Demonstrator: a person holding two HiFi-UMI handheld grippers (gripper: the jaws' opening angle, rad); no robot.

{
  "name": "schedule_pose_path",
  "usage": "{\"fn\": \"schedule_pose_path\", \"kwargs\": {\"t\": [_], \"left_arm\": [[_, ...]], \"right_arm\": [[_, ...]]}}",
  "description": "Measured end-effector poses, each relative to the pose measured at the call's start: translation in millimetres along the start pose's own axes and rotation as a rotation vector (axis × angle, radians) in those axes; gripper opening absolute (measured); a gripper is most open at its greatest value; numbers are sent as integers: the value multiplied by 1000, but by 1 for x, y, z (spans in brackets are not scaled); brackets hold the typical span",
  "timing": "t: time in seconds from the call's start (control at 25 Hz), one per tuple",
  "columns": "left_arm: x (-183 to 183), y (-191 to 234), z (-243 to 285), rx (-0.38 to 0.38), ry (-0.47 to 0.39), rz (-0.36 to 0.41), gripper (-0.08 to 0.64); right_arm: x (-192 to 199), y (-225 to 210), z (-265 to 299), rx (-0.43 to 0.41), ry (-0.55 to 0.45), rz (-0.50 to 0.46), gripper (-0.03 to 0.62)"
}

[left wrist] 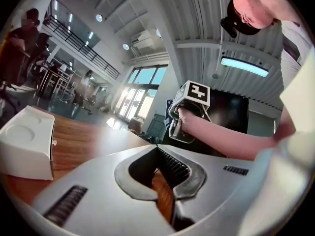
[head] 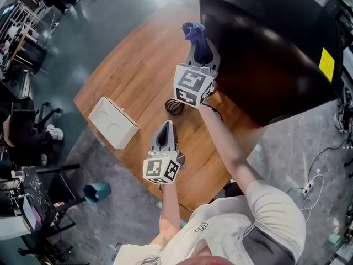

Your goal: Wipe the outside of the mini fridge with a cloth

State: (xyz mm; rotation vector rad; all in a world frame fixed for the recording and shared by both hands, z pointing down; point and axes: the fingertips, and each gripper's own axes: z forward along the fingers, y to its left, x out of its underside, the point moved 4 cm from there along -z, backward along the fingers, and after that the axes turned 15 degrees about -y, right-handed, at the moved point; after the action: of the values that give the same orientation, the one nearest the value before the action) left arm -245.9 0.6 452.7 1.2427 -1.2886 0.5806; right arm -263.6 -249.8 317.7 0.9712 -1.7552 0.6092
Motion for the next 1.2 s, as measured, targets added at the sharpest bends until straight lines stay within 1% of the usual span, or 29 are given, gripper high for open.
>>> {"fn": "schedule_pose_path", "kwargs": {"t": [0.16, 0.4, 0.56, 0.68, 0.92, 1.2], "left_arm": [[2, 0, 0, -6, -3, -5, 5], [-3, -10, 1, 48, -16, -3, 5], [-6, -23, 1, 76, -30, -12, 5], [-10, -40, 2, 121, -35, -6, 5], [-12, -67, -2, 184, -39, -10, 5], [-11, -104, 1, 271, -51, -32, 5]], "right_arm": [[3, -6, 4, 4, 6, -5, 61], [-5, -21, -10, 36, -3, -20, 61], [-13, -38, -28, 54, 2, -32, 61], [-19, -57, -43, 73, 9, -47, 61], [-37, -95, -78, 125, 7, -72, 61], [-59, -152, -126, 187, -15, -138, 61]]}}
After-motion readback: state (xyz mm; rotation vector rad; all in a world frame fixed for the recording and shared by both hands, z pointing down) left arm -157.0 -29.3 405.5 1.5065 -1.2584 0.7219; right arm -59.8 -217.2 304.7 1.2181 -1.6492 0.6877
